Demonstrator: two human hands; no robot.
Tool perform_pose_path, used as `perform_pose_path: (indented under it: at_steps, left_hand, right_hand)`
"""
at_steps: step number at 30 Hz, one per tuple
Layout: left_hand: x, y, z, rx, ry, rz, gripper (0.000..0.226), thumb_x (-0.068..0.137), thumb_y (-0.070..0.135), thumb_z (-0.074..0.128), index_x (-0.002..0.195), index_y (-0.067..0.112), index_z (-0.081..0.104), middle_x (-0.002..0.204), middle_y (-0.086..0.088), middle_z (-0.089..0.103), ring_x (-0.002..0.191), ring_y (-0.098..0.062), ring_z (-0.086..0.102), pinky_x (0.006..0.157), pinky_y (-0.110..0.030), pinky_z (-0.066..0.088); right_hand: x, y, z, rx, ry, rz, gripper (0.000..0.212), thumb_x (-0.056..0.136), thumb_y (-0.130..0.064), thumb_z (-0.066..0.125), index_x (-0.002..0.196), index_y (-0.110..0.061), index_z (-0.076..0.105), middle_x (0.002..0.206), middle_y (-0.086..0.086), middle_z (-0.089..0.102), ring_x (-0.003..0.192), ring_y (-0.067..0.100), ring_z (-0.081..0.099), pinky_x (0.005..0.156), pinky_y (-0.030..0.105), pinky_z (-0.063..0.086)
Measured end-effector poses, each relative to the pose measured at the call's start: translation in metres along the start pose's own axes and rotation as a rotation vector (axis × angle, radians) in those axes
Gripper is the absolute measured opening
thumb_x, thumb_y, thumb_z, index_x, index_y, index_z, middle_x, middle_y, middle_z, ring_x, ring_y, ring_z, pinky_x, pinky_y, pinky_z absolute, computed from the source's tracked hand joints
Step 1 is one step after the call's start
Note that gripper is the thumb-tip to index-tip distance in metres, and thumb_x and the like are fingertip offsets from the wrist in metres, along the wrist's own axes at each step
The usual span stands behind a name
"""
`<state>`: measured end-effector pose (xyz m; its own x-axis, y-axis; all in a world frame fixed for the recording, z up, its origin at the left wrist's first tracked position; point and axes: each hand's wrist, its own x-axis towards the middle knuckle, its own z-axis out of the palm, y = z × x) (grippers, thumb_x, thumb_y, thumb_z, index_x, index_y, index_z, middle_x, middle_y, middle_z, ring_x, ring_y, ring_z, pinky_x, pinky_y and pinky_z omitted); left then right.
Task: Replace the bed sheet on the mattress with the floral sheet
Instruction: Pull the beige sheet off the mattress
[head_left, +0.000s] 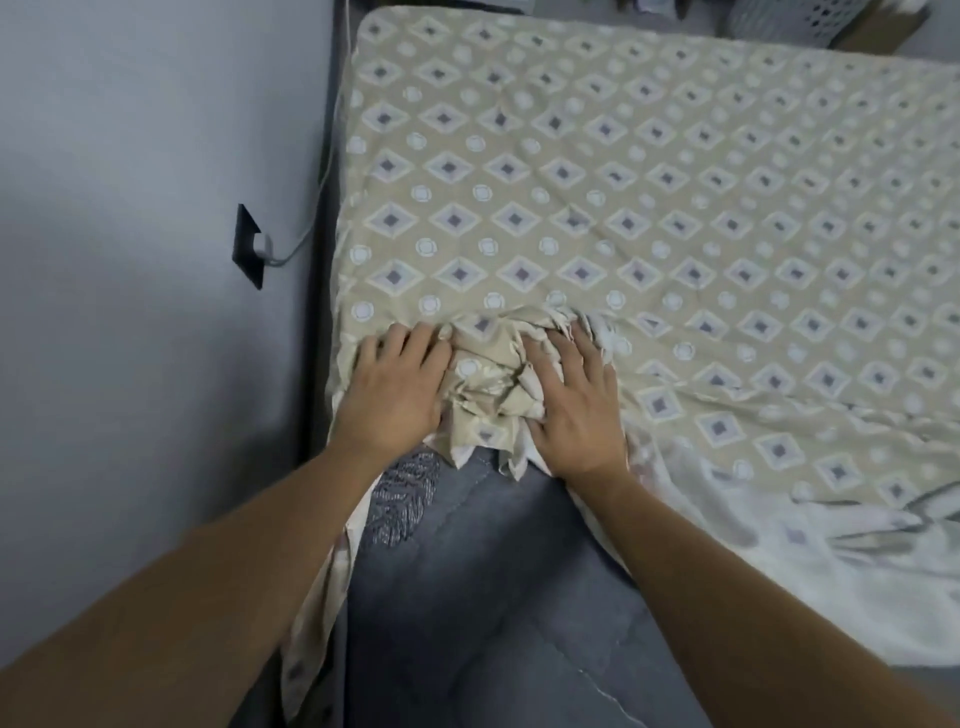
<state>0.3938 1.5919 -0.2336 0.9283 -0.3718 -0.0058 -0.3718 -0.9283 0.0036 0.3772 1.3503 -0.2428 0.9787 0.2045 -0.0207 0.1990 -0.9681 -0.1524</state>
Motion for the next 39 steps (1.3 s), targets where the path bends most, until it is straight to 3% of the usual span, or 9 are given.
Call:
perform_pose_path:
  at_steps: [2,4,8,12,14,17,20,24,39]
  left_hand:
    - [0.002,-0.005,0.004,-0.037,0.008,0.011,0.044,0.098,0.035,0.037,0.132,0.009,0.049,0.122,-0.011,0.049,0.106,-0.034,0.045,0.087,-0.048,0.038]
    - [0.007,-0.007,0.003,-0.068,-0.017,0.019,0.044,0.098,0.036,0.042,0.132,0.010,0.048,0.121,-0.010,0.048,0.106,-0.033,0.045,0.087,-0.048,0.038]
    - [0.008,-0.006,0.000,-0.118,-0.093,0.020,0.039,0.092,0.037,0.056,0.122,0.014,0.048,0.119,-0.008,0.047,0.107,-0.031,0.045,0.088,-0.047,0.039]
    - [0.011,-0.008,0.001,-0.098,-0.120,0.016,0.037,0.090,0.037,0.054,0.118,0.014,0.049,0.119,-0.009,0.048,0.107,-0.032,0.046,0.088,-0.047,0.038]
    - [0.012,-0.007,0.001,-0.102,-0.113,0.011,0.037,0.090,0.036,0.054,0.118,0.013,0.050,0.119,-0.010,0.049,0.107,-0.033,0.046,0.087,-0.047,0.038]
    - [0.013,-0.007,0.001,-0.081,-0.134,-0.001,0.037,0.090,0.035,0.055,0.118,0.012,0.053,0.119,-0.012,0.051,0.105,-0.035,0.047,0.086,-0.049,0.038]
    - [0.016,-0.005,0.001,-0.075,-0.155,-0.025,0.036,0.091,0.035,0.052,0.117,0.010,0.055,0.120,-0.015,0.054,0.105,-0.037,0.049,0.084,-0.050,0.039]
    - [0.015,0.000,0.014,-0.064,-0.178,-0.056,0.043,0.085,0.041,0.059,0.115,0.010,0.056,0.123,-0.017,0.056,0.108,-0.037,0.049,0.086,-0.050,0.036]
    - [0.009,-0.004,0.017,-0.099,-0.123,-0.078,0.047,0.087,0.047,0.061,0.115,0.009,0.058,0.120,-0.016,0.058,0.107,-0.036,0.047,0.084,-0.049,0.037]
  right_hand:
    - [0.002,0.002,0.008,0.010,-0.021,-0.001,0.098,0.079,-0.043,0.078,0.161,-0.027,0.027,0.159,0.013,0.036,0.155,0.038,0.018,0.107,0.063,0.039]
    - [0.005,0.003,0.009,0.019,-0.055,-0.003,0.097,0.079,-0.049,0.074,0.161,-0.026,0.027,0.157,0.015,0.038,0.154,0.040,0.020,0.105,0.062,0.038]
    - [0.007,0.006,0.011,0.038,-0.074,0.016,0.085,0.084,-0.061,0.048,0.159,-0.024,0.033,0.153,0.015,0.040,0.151,0.043,0.025,0.099,0.058,0.039]
    - [0.010,0.003,0.010,0.036,-0.098,0.023,0.082,0.085,-0.064,0.031,0.157,-0.025,0.030,0.151,0.015,0.038,0.150,0.043,0.027,0.099,0.057,0.039]
    - [0.011,0.005,0.010,0.047,-0.108,0.025,0.077,0.087,-0.054,0.044,0.157,-0.026,0.031,0.151,0.015,0.039,0.151,0.042,0.026,0.098,0.057,0.039]
    - [0.012,0.005,0.006,0.075,-0.155,0.036,0.095,0.073,-0.046,0.075,0.156,-0.025,0.032,0.152,0.016,0.040,0.151,0.041,0.025,0.098,0.059,0.040]
    - [0.017,0.005,0.003,0.069,-0.230,0.048,0.103,0.068,-0.046,0.082,0.155,-0.026,0.032,0.152,0.015,0.038,0.151,0.038,0.022,0.100,0.064,0.041]
    - [0.018,0.006,0.005,0.032,-0.331,0.037,0.108,0.065,-0.047,0.082,0.156,-0.025,0.028,0.154,0.014,0.031,0.151,0.035,0.018,0.099,0.069,0.042]
    - [0.017,0.000,-0.008,0.018,-0.363,0.024,0.099,0.072,-0.054,0.065,0.158,-0.026,0.025,0.152,0.015,0.031,0.150,0.040,0.022,0.100,0.065,0.041]
